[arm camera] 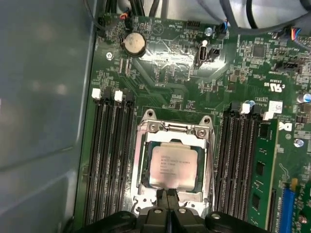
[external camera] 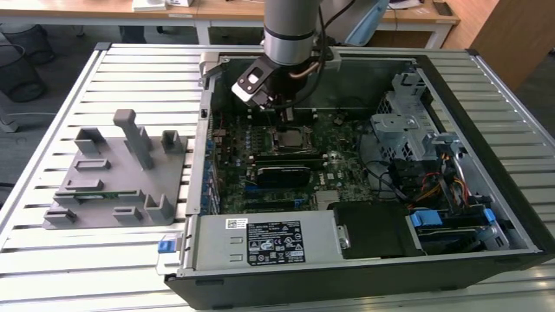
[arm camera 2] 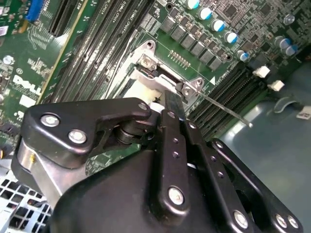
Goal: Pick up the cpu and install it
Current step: 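Close the cpu cover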
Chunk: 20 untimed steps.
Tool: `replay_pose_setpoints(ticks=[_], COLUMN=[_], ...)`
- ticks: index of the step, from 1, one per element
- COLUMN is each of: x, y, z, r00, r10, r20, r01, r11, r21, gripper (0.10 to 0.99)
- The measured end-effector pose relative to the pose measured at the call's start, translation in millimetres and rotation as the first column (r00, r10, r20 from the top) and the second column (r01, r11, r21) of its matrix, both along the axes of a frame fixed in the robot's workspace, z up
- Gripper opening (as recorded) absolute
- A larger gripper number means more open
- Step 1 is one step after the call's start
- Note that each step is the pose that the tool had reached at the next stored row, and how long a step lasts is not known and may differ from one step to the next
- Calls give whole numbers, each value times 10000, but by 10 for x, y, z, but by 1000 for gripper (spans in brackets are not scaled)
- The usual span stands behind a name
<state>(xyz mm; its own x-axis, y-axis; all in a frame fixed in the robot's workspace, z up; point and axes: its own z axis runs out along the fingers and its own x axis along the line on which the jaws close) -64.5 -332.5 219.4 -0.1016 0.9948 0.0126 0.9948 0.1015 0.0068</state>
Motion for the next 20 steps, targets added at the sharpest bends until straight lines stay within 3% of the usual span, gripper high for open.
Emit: replay_pose_setpoints(ticks=[5,20], x=[-5,-1], y=[0,-1], z=[-80,-211], r00=[10000,10000], r10=[0,-3], r20=[0,-7], r01=[0,3], r11=[10000,10000], r21=[0,-8], gripper=[106,106])
